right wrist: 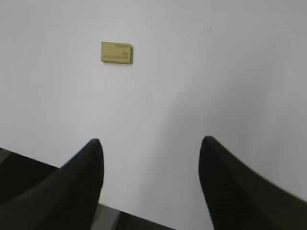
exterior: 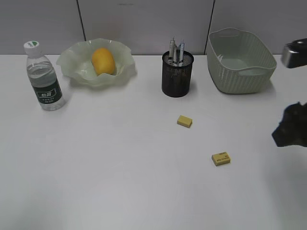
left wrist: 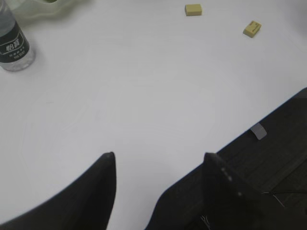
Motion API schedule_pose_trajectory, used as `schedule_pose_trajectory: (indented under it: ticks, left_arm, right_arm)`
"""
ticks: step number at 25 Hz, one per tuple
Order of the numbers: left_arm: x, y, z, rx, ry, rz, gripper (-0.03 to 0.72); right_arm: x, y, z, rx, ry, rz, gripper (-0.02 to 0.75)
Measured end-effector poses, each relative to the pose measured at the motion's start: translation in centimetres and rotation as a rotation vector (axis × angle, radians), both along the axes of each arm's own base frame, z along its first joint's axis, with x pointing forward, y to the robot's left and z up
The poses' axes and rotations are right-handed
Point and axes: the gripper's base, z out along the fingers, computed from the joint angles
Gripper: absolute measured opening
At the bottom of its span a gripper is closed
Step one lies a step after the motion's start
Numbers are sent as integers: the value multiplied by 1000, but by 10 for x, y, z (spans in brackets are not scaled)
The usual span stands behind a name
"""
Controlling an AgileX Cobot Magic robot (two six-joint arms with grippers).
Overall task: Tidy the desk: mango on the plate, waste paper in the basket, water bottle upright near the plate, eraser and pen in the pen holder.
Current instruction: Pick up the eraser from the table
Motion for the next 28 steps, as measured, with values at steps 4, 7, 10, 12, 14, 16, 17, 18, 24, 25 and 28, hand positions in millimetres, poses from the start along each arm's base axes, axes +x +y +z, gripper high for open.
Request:
schedule_pose_trajectory:
  ticks: [4,7,10,12,14,16,17,18,24,25,28]
  left_arm:
    - [0,0,0,0,0,0,436]
    - [0,0,0,0,0,0,436]
    - [0,0,0,0,0,0,436]
    - [0,0,0,0,0,0,436]
    - [0,0,0,0,0,0,436]
    - [0,0,0,0,0,0,436]
    - [0,0,0,0,0,0,436]
    - [0,0,0,0,0,0,436]
    - [0,0,0,-1,1,0,436]
    - [0,0,0,-1,1,0,436]
    - [0,0,0,-1,1,0,436]
  right_arm:
    - [34,18,-25,19,124,-33,495]
    - [50,27,-49,31,206,-59,495]
    - [59,32,-68,35,250,-74,495]
    - [62,37,-77,31,259,-71,495]
    - [64,43,-85,29,253,-59,495]
    - [65,52,-90,19,224,-37,495]
    - [66,55,-92,9,208,-27,495]
    - [65,59,-94,-5,196,-16,495]
    - [68,65,-110,-77,171,-9,540]
    - [69,65,-111,-79,168,-10,565]
    - [71,66,-113,-72,149,-7,603]
